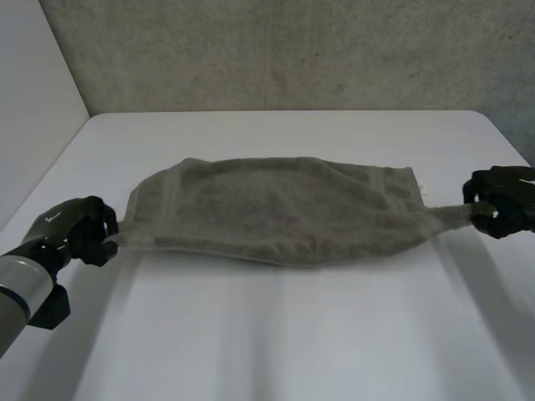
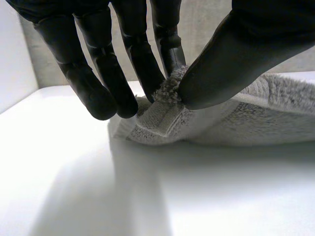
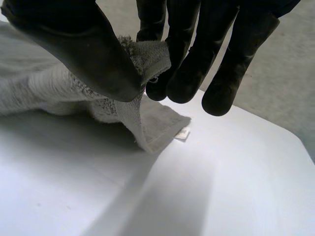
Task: Fold the towel.
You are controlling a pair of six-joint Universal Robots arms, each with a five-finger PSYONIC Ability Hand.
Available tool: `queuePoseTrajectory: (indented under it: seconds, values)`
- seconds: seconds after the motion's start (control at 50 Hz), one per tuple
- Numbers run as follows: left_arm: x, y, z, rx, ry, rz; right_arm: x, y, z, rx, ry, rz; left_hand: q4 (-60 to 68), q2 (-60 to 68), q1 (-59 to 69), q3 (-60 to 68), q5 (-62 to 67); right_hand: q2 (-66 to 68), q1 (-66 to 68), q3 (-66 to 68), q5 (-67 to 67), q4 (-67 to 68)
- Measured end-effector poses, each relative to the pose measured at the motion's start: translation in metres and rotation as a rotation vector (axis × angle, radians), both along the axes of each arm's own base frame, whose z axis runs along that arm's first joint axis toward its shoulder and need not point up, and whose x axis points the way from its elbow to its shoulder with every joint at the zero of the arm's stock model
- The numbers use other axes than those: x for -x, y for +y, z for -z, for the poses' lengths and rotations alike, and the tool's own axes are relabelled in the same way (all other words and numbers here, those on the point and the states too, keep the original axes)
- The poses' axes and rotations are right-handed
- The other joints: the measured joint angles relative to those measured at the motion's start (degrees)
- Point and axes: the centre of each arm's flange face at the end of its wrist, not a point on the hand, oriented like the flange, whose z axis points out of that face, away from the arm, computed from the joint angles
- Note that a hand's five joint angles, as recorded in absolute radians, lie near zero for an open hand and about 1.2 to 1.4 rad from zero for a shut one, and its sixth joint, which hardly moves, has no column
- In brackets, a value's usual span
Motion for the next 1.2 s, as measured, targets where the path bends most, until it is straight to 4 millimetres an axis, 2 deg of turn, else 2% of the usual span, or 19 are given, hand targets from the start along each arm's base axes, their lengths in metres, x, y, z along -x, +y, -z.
queuePoseTrajectory:
  seconds: [0.16,0.3,0.44,0.52,0.66,0.82,0.88,0.98,1.2]
  values:
    - [-0.016,-0.002,0.001,-0.01,-0.009,-0.062,0.014,-0.001,-0.001,-0.037,0.008,0.043,0.0,0.0,0.0,0.0,0.0,0.0,0.0,0.0,0.0,0.0]
    - [-0.02,0.004,-0.003,-0.012,-0.007,-0.077,0.021,0.008,0.001,-0.103,0.068,0.02,0.0,0.0,0.0,0.0,0.0,0.0,0.0,0.0,0.0,0.0]
    - [-0.016,0.012,0.003,-0.045,-0.006,-0.059,0.02,0.02,0.019,-0.218,0.122,-0.066,0.0,0.0,0.0,0.0,0.0,0.0,0.0,0.0,0.0,0.0]
    - [-0.014,0.009,0.016,-0.078,-0.01,-0.048,0.02,0.016,0.034,-0.274,0.123,-0.093,0.0,0.0,0.0,0.0,0.0,0.0,0.0,0.0,0.0,0.0]
    - [-0.012,-0.013,0.045,-0.125,-0.088,-0.011,0.019,0.0,0.059,-0.335,0.103,-0.114,0.0,0.0,0.16,0.0,0.0,0.0,0.0,0.0,0.0,0.0]
    - [-0.014,-0.025,0.058,-0.163,-0.152,0.01,0.015,-0.006,0.067,-0.362,0.063,-0.107,0.0,0.0,0.17,0.0,0.0,0.0,0.0,0.0,0.0,0.0]
    - [-0.014,-0.021,0.057,-0.193,-0.153,0.014,0.015,-0.003,0.064,-0.364,0.058,-0.101,0.0,0.0,0.17,0.0,0.0,0.0,0.0,0.0,0.0,0.0]
    - [-0.013,-0.005,0.045,-0.226,-0.145,0.018,0.015,0.006,0.046,-0.326,0.068,-0.088,0.0,-0.02,0.17,0.0,0.0,0.0,0.0,0.0,0.0,0.0]
    - [-0.014,0.021,-0.01,-0.085,-0.132,-0.002,0.029,0.021,-0.013,-0.182,0.09,-0.039,0.0,-0.02,0.17,0.0,0.34,0.0,0.0,0.0,0.0,0.0]
